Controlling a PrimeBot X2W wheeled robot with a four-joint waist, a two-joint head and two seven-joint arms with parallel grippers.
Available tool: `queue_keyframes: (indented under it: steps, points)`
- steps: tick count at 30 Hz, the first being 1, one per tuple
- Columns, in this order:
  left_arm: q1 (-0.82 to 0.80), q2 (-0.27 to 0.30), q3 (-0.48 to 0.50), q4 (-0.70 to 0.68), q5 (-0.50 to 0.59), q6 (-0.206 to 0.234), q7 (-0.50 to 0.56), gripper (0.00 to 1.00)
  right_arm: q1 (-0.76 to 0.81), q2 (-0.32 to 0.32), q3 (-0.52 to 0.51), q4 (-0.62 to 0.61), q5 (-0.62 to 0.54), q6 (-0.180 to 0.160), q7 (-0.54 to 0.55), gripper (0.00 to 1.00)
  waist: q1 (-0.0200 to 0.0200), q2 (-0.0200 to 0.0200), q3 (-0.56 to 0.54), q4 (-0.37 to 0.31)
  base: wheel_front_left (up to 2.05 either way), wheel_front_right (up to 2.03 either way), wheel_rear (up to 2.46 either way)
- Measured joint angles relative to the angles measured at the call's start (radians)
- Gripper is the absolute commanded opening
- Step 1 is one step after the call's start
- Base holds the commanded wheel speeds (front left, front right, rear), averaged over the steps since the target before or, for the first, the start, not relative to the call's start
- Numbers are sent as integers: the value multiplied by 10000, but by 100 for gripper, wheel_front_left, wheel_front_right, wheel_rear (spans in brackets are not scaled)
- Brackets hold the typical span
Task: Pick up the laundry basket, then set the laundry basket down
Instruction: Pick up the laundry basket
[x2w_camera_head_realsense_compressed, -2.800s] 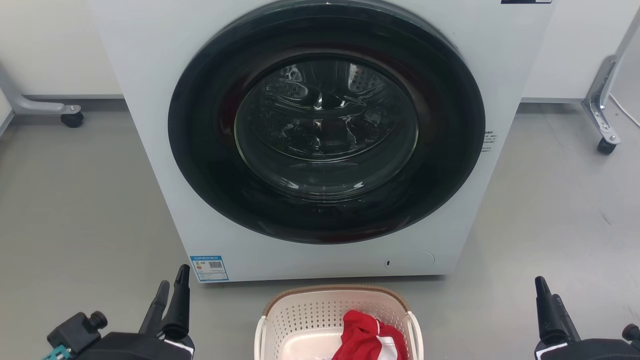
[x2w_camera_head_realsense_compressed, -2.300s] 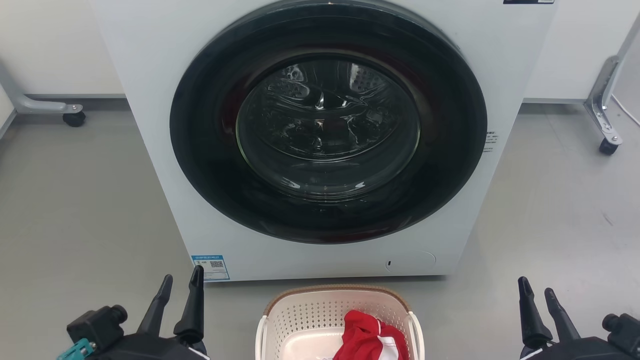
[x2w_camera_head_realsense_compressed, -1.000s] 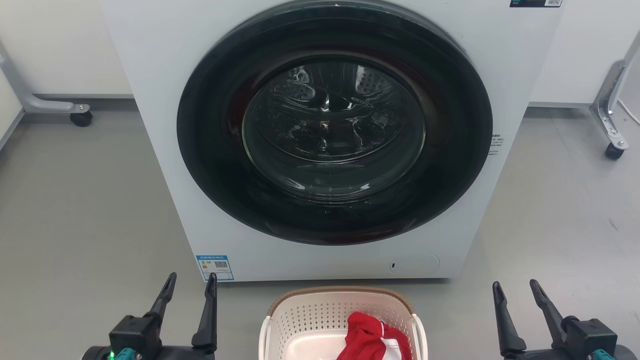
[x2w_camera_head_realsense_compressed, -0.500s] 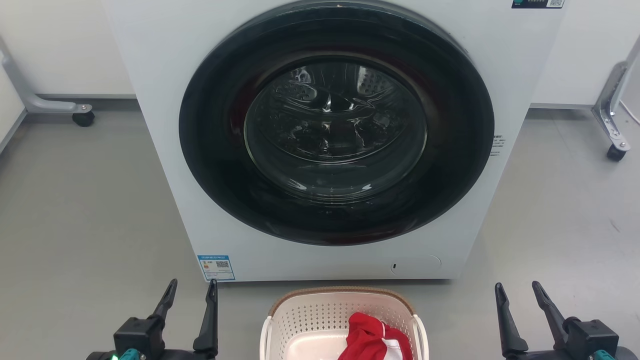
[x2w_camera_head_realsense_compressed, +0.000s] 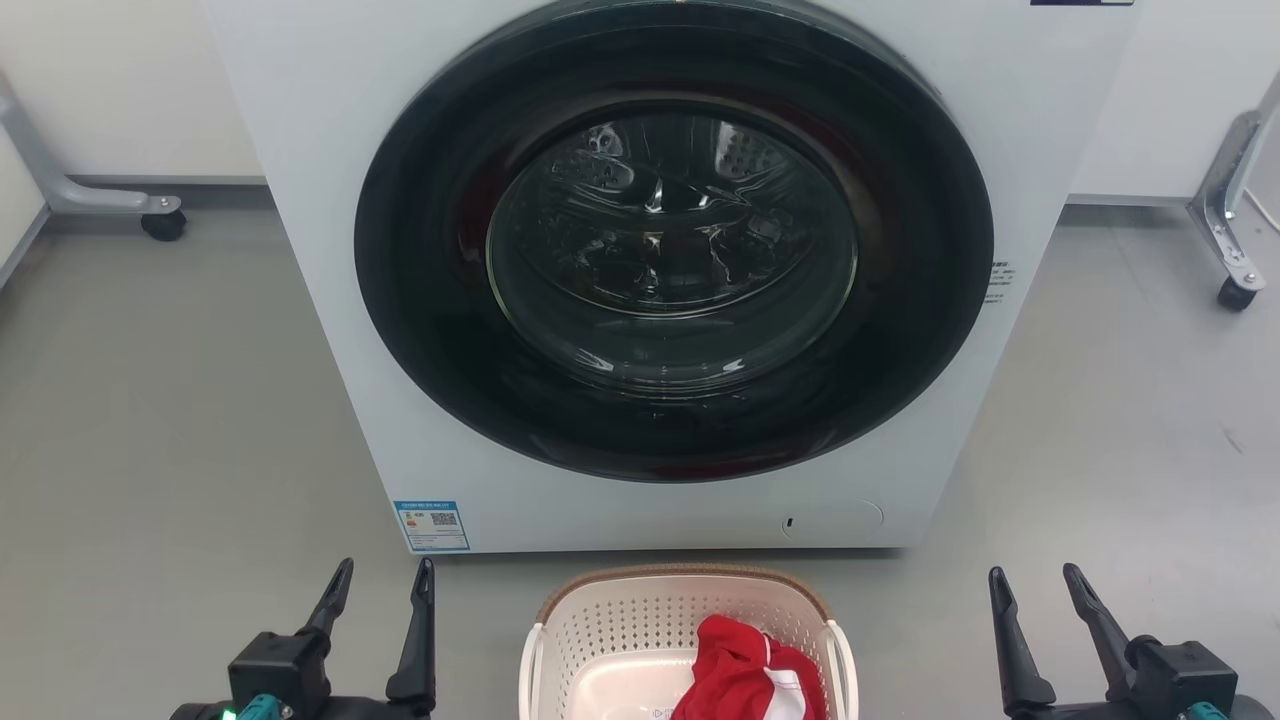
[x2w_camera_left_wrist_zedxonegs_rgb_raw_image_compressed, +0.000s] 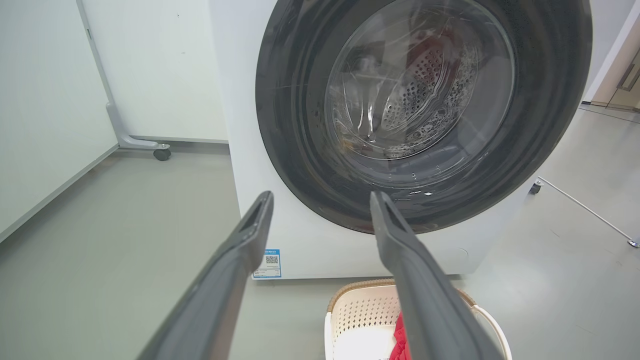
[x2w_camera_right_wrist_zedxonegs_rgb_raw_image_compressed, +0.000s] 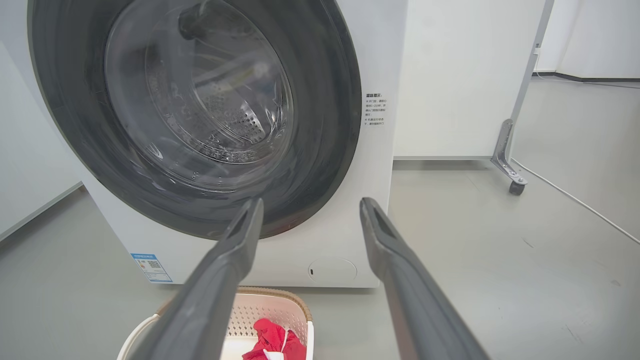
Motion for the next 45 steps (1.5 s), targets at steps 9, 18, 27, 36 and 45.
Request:
queue_keyframes:
  steps: [9,18,27,36,45]
  points:
    - [-27,-4,46,-253,155,0,115,100,18,2,-25,-194,0,-2,25,100,0,0,504,3,0,0,0]
    - [-310,-48,35,-481,153,0,305,100,-234,19,-44,-405,2,-77,199,100,1,0,1333,3,0,0,0]
    - [-928,-111,81,-556,130,-10,345,100,-989,71,-27,-420,-2,-77,420,100,2,1,2553,-38,0,0,0]
    - [-1694,-184,146,-545,-96,-104,403,100,-1659,125,67,-418,-35,-75,606,100,3,1,3861,-118,0,0,0]
    - [-2485,-282,217,-487,-203,-201,401,100,-2494,167,167,-418,-123,15,775,100,2,2,5193,-200,0,0,0]
